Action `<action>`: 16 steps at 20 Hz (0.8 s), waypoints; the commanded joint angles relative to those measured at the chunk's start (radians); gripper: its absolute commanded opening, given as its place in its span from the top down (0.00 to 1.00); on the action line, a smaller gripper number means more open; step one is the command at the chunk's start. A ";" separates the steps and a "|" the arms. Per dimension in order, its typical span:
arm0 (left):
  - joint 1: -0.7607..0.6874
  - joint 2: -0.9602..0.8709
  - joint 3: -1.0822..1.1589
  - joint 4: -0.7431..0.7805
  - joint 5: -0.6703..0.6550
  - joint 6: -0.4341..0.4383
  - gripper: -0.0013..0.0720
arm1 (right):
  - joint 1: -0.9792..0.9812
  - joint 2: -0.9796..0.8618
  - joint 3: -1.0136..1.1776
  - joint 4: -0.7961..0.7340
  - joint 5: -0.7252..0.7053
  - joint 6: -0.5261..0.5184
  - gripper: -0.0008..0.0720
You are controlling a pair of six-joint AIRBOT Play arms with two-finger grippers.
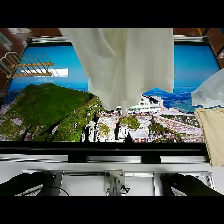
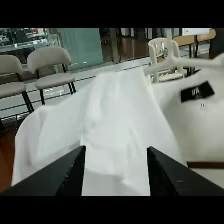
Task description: Fold the shirts.
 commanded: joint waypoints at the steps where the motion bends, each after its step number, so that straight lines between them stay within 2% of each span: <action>1: 0.013 -0.054 0.003 0.000 0.086 -0.063 0.31 | 0.000 0.013 0.000 0.027 0.069 -0.037 0.85; 5: 0.040 -0.073 0.003 0.000 0.050 -0.149 0.27 | 0.000 0.031 0.000 0.021 0.095 -0.045 0.85; 9: 0.040 -0.076 0.003 -0.008 -0.010 -0.162 0.28 | 0.000 0.035 0.000 0.023 0.093 -0.050 0.85; 10: 0.040 -0.078 0.003 -0.040 -0.010 -0.167 0.42 | 0.000 0.035 0.000 0.022 0.093 -0.050 0.85; 11: 0.040 -0.080 0.003 -0.069 -0.006 -0.167 0.76 | 0.000 0.034 0.000 0.020 0.094 -0.050 0.85; 12: 0.040 -0.081 0.003 -0.090 0.007 -0.167 0.91 | 0.000 0.034 0.000 0.020 0.095 -0.050 0.85; 14: 0.040 -0.070 0.005 -0.119 0.062 -0.167 0.91 | 0.000 0.034 0.000 0.001 0.109 -0.043 0.85; 16: 0.039 -0.044 0.007 -0.124 0.107 -0.167 0.91 | 0.000 0.030 0.000 -0.085 0.128 0.016 0.85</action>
